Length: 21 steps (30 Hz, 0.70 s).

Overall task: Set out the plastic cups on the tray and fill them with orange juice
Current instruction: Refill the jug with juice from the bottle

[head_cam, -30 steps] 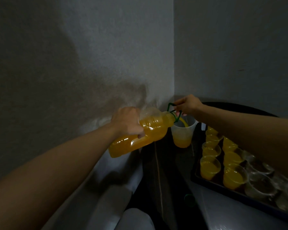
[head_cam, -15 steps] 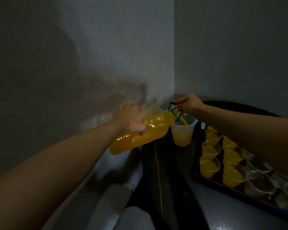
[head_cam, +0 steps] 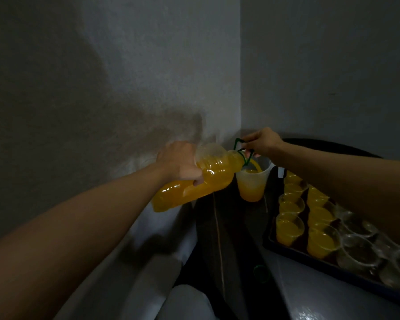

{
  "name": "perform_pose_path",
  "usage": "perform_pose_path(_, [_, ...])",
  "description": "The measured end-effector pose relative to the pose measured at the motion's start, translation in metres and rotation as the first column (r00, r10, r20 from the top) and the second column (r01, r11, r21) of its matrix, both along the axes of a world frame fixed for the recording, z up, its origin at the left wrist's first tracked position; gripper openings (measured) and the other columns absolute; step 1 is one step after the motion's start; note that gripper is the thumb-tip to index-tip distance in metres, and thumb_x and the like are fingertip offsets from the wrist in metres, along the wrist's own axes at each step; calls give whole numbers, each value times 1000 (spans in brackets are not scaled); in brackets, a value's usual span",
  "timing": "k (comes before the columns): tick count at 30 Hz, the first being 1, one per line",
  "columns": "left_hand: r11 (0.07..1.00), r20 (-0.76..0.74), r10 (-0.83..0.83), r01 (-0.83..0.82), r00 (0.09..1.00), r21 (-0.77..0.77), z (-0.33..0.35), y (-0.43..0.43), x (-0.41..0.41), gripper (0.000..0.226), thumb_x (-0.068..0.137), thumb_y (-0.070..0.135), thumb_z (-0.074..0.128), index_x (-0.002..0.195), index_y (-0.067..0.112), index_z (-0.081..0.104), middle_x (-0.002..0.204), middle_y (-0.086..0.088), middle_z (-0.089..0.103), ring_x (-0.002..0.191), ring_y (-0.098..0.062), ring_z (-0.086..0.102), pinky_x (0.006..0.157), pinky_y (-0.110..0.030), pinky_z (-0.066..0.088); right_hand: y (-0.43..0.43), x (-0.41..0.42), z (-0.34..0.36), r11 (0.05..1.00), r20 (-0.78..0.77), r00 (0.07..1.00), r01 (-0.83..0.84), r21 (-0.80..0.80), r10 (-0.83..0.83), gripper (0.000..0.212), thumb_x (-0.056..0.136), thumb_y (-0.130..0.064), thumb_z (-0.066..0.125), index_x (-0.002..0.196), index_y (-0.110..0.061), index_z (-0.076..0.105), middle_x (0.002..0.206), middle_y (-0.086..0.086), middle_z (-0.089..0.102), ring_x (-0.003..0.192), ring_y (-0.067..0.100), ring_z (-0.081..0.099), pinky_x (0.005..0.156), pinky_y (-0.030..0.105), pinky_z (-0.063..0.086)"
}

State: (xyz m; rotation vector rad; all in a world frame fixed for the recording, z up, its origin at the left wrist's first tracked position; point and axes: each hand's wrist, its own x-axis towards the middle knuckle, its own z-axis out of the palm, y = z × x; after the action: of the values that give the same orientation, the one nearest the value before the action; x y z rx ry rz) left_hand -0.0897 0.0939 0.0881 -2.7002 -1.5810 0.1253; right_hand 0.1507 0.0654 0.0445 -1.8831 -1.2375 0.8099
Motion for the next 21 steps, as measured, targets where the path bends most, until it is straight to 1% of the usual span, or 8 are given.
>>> perform_pose_path(3, [1000, -1, 11, -11, 1000, -6, -1, 0, 0, 74, 38, 52, 84, 103, 23, 64, 98, 3, 63, 85, -24, 60, 67, -33, 52, 1, 1, 1, 1000, -5, 1000, 7, -2, -7, 19, 95, -10, 64, 112, -6, 73, 98, 18, 74, 84, 19, 66, 74, 28, 56])
perform_pose_path(5, [1000, -6, 11, -11, 1000, -5, -1, 1, 0, 75, 38, 53, 83, 104, 22, 65, 98, 3, 63, 87, -25, 61, 69, -35, 55, 1, 1, 1, 1000, -12, 1000, 12, -6, -12, 20, 94, -10, 65, 112, -6, 73, 97, 18, 74, 82, 19, 66, 71, 26, 55])
perform_pose_path(9, [1000, -11, 8, -8, 1000, -2, -2, 1, 0, 75, 40, 51, 85, 107, 23, 64, 103, 2, 64, 92, -27, 62, 74, -37, 56, 1, 0, 0, 1000, -4, 1000, 12, -2, -12, 19, 94, -10, 66, 110, -6, 73, 97, 18, 74, 83, 19, 66, 75, 29, 56])
perform_pose_path(12, [1000, -17, 6, -5, 1000, 1, -1, 2, 1, 78, 37, 53, 83, 108, 23, 65, 102, 2, 64, 92, -26, 62, 78, -40, 56, 0, 0, 0, 1000, -15, 1000, 9, 4, -9, 19, 94, -10, 66, 111, -6, 73, 97, 17, 75, 83, 19, 66, 71, 26, 56])
perform_pose_path(14, [1000, -23, 1, -1, 1000, 9, 0, 2, 2, 81, 34, 55, 80, 107, 25, 65, 102, 3, 65, 93, -27, 63, 81, -42, 56, -1, 1, -1, 1000, -5, 1000, 13, 6, -13, 18, 93, -10, 66, 109, -6, 74, 97, 17, 75, 86, 21, 68, 77, 31, 57])
perform_pose_path(16, [1000, -25, 7, -7, 1000, 16, -1, 3, 2, 82, 31, 56, 78, 106, 25, 66, 102, 3, 65, 93, -28, 64, 81, -42, 57, -1, 1, -1, 1000, 4, 1000, 14, 10, -14, 17, 94, -11, 66, 107, -5, 75, 97, 18, 75, 87, 22, 68, 79, 32, 57])
perform_pose_path(19, [1000, -19, 17, -17, 1000, 14, -3, 3, 3, 87, 28, 58, 77, 107, 24, 67, 101, 3, 66, 91, -27, 64, 79, -41, 58, -2, 2, 0, 1000, -17, 1000, 16, 12, -16, 19, 94, -10, 65, 110, -4, 73, 99, 19, 74, 84, 19, 66, 75, 28, 57])
perform_pose_path(21, [1000, -14, 13, -12, 1000, 15, -3, 3, 2, 86, 29, 57, 78, 109, 24, 68, 101, 3, 66, 91, -27, 64, 79, -40, 57, -2, 2, -1, 1000, -16, 1000, 13, 15, -13, 18, 95, -10, 64, 108, -3, 73, 99, 19, 74, 84, 21, 66, 81, 34, 57])
